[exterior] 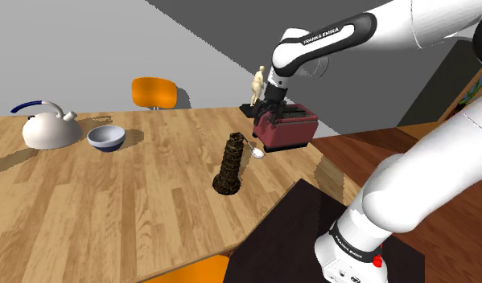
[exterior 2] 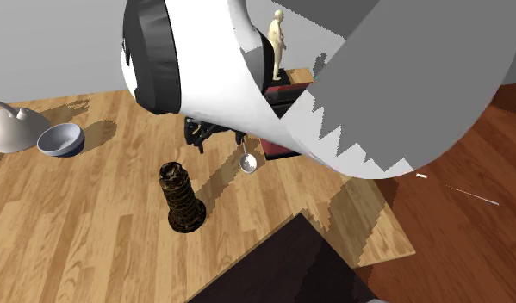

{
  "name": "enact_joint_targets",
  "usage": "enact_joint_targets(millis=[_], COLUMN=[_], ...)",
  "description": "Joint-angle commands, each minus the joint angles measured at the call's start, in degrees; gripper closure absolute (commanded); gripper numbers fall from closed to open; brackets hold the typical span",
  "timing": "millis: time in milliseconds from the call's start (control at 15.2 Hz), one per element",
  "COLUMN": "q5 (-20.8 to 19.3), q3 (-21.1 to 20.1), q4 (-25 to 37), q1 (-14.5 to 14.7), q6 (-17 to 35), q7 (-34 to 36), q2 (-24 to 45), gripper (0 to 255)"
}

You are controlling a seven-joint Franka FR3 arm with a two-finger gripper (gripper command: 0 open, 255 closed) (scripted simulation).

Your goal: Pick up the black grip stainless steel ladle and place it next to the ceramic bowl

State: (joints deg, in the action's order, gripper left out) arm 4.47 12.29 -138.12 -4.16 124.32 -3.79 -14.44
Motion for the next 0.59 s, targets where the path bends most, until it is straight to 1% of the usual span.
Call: enact_joint_targets(millis=[0, 264, 528], q5=[1.1, 4.1, 7.9], q3=[1.1, 2.6, 3.3], q4=[1.5, 5.7, 11.0], q1=[-0.2, -0.8, -2.0], q6=[2.8, 6.8, 9.5], q7=[-1.3, -4.0, -6.8], q2=[4.6, 13.6, 22.7], gripper=[0, 0, 0])
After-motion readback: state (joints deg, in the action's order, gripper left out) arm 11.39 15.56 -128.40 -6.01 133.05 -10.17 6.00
